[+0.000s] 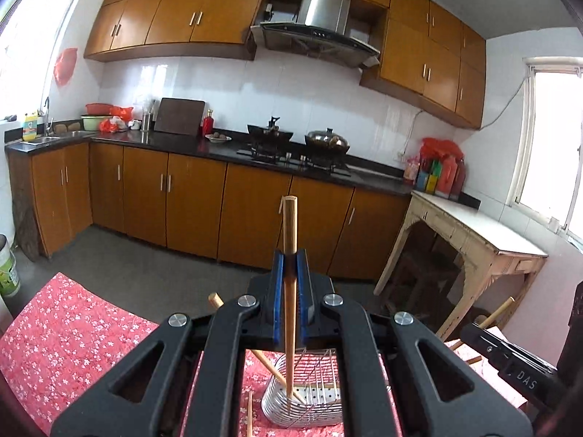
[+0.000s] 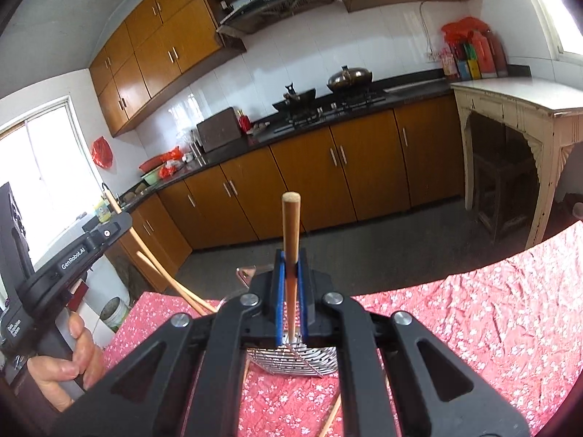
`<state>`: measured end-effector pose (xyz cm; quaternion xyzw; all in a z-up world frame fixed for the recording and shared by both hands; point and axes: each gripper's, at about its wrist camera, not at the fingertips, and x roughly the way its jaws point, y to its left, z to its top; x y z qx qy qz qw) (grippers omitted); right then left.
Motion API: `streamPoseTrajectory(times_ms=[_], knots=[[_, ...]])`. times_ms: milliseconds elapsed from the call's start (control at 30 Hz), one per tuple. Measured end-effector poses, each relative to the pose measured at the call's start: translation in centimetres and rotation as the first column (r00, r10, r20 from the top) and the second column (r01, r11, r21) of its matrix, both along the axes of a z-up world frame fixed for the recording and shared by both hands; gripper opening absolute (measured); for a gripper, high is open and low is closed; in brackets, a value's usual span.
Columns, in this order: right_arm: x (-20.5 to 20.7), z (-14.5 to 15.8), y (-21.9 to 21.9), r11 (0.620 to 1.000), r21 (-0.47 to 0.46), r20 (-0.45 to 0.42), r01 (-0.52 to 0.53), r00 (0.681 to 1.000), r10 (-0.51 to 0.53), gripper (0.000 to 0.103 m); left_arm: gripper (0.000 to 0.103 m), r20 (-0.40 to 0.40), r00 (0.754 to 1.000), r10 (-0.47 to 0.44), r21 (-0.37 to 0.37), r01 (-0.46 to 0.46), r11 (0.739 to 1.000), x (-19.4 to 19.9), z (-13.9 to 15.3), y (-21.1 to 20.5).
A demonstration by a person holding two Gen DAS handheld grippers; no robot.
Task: Organize utensils
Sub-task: 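Open both tools to release the chopsticks in the holder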
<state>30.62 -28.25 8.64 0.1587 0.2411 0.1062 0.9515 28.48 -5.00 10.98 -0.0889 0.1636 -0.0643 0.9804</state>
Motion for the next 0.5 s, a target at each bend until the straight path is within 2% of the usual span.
streamPoseTrajectory(times_ms=[67, 167, 267, 333, 500], knots=[[0.2, -0.4, 0.4, 1.0, -0.022, -0.013, 0.007, 1.0, -0.007, 0.008, 0.007, -0.014, 1.0, -0.003, 0.01, 0.003, 1.0, 0.3, -0.2, -0.2], [0.0, -0.5, 0.6, 0.998, -0.05, -0.007, 0.03, 1.0, -0.03, 0.014, 0.007, -0.034, 0.999, 0.0, 0.012, 0.0, 1.0, 0.4, -0.5, 0.2], [-0.6, -0.2, 0.6, 0.996, -0.071, 0.015, 0.056, 0.998, -0.055, 0.027, 0.008, -0.04, 0.999, 0.006, 0.006, -0.006, 1.0, 0.2, -0.4, 0.8], [-1.4, 0.2, 0.5, 0.994, -0.083, 0.039, 0.078, 0.996, -0.075, 0.031, 0.009, -0.05, 0.999, 0.009, -0.005, -0.01, 1.0, 0.1, -0.2, 1.5], [-4.0, 1.3, 0.2, 0.986, -0.109, 0.104, 0.122, 0.988, -0.111, 0.038, 0.034, -0.035, 0.999, 0.015, -0.006, -0.015, 1.0, -1.4, 0.6, 3.0]])
